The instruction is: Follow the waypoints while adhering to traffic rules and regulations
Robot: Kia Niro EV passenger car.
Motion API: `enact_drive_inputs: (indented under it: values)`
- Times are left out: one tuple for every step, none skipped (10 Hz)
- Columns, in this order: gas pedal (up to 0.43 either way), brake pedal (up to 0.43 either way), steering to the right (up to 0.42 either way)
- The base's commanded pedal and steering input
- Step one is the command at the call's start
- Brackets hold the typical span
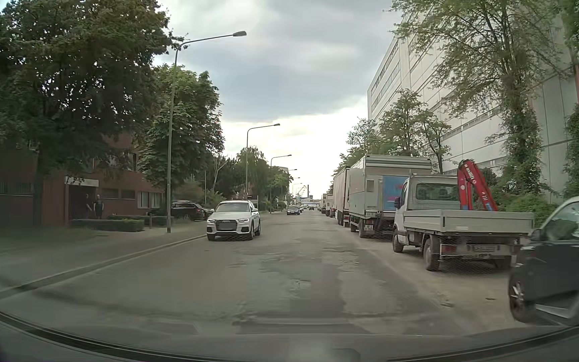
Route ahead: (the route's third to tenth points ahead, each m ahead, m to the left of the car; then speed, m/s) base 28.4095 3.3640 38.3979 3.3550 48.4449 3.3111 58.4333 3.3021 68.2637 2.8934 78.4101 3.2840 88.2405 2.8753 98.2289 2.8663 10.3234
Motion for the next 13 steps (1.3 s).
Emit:
enact_drive_inputs:
  values:
    - [0.079, 0.030, -0.016]
    - [0.079, 0.030, -0.024]
    - [0.087, 0.030, -0.030]
    - [0.087, 0.030, -0.028]
    - [0.087, 0.030, -0.026]
    - [0.059, 0.030, -0.023]
    - [0.059, 0.030, -0.013]
    - [0.067, 0.030, -0.002]
    - [0.067, 0.030, 0.008]
    - [0.098, 0.030, 0.012]
    - [0.087, 0.030, 0.016]
    - [0.087, 0.037, 0.019]
    - [0.079, 0.030, 0.018]
